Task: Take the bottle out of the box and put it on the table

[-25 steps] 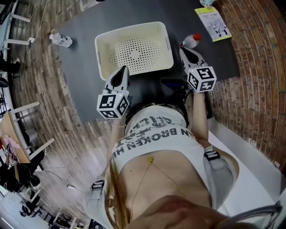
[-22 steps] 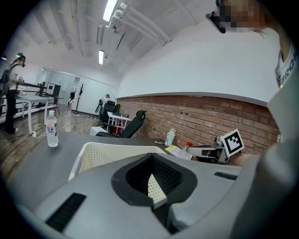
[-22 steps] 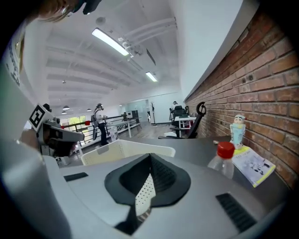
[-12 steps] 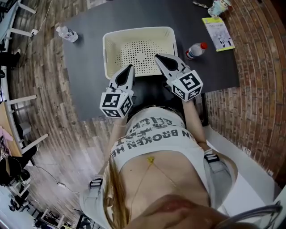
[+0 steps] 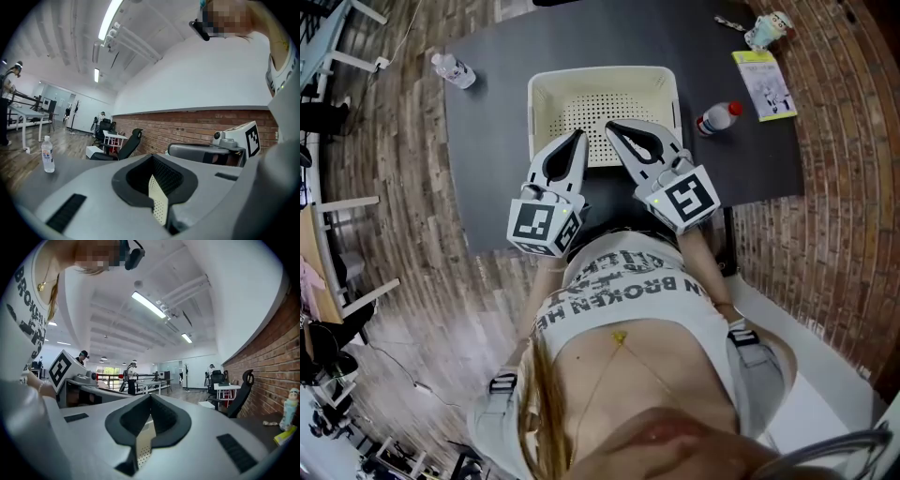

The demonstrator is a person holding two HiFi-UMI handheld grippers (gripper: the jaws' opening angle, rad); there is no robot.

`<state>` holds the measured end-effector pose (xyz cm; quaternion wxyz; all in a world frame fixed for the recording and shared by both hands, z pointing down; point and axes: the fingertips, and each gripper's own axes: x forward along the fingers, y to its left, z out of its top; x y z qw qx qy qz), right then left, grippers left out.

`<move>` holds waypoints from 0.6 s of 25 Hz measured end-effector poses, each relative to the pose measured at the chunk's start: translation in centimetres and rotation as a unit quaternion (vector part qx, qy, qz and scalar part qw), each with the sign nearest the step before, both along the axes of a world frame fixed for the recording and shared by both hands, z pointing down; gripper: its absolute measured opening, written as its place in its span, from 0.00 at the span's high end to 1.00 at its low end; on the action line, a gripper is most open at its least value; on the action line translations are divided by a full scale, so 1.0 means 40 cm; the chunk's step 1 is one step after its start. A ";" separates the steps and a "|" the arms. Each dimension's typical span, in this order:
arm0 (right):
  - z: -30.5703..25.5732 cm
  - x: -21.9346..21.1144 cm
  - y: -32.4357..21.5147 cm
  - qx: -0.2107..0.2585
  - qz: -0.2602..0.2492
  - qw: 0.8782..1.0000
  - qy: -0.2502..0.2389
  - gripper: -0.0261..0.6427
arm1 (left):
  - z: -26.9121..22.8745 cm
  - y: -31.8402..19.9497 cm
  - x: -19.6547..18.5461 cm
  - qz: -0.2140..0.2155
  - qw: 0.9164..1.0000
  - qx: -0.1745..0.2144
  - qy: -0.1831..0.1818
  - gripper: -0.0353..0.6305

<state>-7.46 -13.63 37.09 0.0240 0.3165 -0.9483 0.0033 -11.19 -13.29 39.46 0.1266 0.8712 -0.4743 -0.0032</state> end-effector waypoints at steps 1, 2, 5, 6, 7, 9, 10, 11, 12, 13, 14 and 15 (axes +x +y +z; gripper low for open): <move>-0.005 -0.005 0.004 0.001 -0.001 1.000 -0.002 0.95 | -0.005 0.002 0.000 0.001 1.000 0.006 -0.003 0.94; -0.008 -0.010 0.008 0.002 -0.002 1.000 -0.003 0.95 | -0.009 0.004 0.000 0.002 1.000 0.009 -0.006 0.94; -0.009 -0.012 0.017 0.000 -0.004 1.000 0.001 0.95 | -0.009 0.009 0.005 0.006 1.000 0.011 -0.013 0.94; -0.007 -0.011 0.018 -0.002 -0.004 1.000 0.003 0.95 | -0.007 0.010 0.006 0.008 1.000 0.010 -0.015 0.94; -0.003 -0.010 0.020 -0.004 -0.004 1.000 0.005 0.95 | -0.004 0.013 0.007 0.009 1.000 0.009 -0.017 0.94; 0.006 -0.008 0.025 -0.009 -0.006 1.000 0.011 0.95 | 0.000 0.016 0.007 0.011 1.000 0.007 -0.021 0.94; 0.011 -0.007 0.027 -0.011 -0.007 1.000 0.014 0.95 | 0.001 0.017 0.006 0.011 1.000 0.007 -0.021 0.94; 0.015 -0.006 0.028 -0.013 -0.007 1.000 0.017 0.95 | 0.002 0.017 0.007 0.011 1.000 0.007 -0.020 0.94; 0.019 -0.005 0.030 -0.015 -0.007 1.000 0.019 0.95 | 0.003 0.017 0.008 0.012 1.000 0.006 -0.020 0.94; 0.022 -0.003 0.031 -0.016 -0.008 1.000 0.020 0.95 | 0.004 0.019 0.010 0.013 1.000 0.006 -0.019 0.94; 0.025 -0.002 0.033 -0.018 -0.008 1.000 0.021 0.95 | 0.005 0.021 0.013 0.014 1.000 0.005 -0.019 0.94; 0.028 -0.001 0.034 -0.019 -0.008 1.000 0.022 0.95 | 0.006 0.023 0.015 0.015 1.000 0.005 -0.018 0.94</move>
